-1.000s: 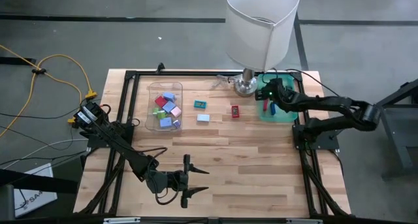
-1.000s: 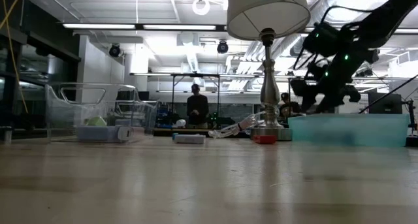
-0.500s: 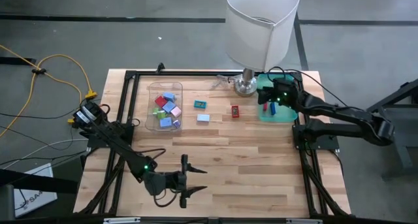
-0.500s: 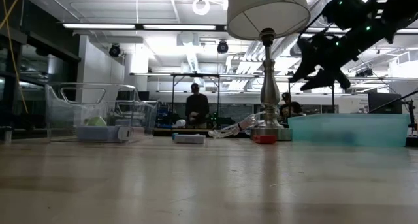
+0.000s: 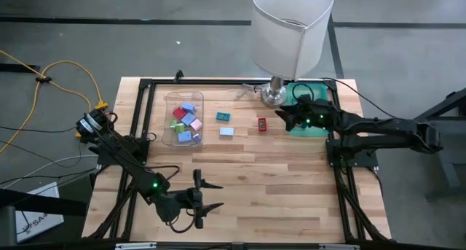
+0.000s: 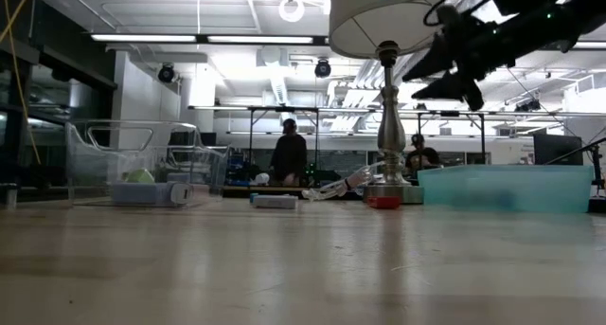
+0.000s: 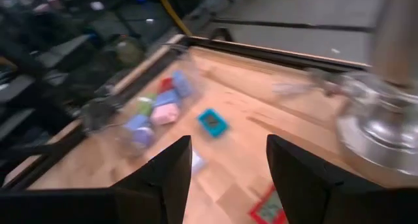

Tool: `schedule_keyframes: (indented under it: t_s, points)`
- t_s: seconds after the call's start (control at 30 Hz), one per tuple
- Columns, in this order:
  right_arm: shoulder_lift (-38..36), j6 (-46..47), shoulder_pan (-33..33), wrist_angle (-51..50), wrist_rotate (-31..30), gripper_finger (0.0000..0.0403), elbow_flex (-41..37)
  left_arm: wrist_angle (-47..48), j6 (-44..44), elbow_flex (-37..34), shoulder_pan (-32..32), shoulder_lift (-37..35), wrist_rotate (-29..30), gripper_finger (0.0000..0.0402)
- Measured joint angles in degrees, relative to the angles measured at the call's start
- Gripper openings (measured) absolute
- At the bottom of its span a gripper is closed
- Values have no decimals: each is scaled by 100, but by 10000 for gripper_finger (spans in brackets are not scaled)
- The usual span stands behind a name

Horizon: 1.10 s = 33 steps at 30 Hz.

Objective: Pick & Place Office items
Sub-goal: Put the white mini digital clock into the light blue bin

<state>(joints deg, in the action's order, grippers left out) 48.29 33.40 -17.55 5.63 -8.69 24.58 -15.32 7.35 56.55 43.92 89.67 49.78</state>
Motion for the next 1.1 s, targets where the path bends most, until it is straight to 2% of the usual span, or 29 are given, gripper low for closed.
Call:
schedule_keyframes:
  t_s: [0.23, 0.4, 0.5, 0.6, 0.67, 0.83, 0.9, 1.0, 1.1]
  points:
    - [0, -350, 670, 188, -11, 184, 0, 82, -110, 0, -7, 9, 9, 236]
    - [0, -543, 993, 180, -11, 184, 0, 89, -309, 0, -34, 9, 485, 236]
    - [2, -757, 1152, 105, -9, 184, 0, 96, 233, 0, -92, 9, 737, 236]
    - [2, -821, 1274, 44, -10, 184, 0, 124, 886, 0, -245, 4, 675, 236]
    - [2, -821, 1327, 39, -7, 184, 0, 346, 1095, 0, -435, -51, 238, 234]
    - [2, -818, 1426, 14, 254, 184, 0, 1296, 2160, 0, -1408, -232, -1960, 210]
    - [2, -806, 1435, 15, 441, 184, 0, 1618, 2294, 0, -1814, -268, -2592, 201]
    - [2, -793, 1430, 12, 674, 184, 0, 1843, 2174, 0, -2302, -275, -3121, 194]
    - [2, -792, 1430, 13, 776, 184, 0, 2031, 1763, 0, -2730, -280, -3344, 193]
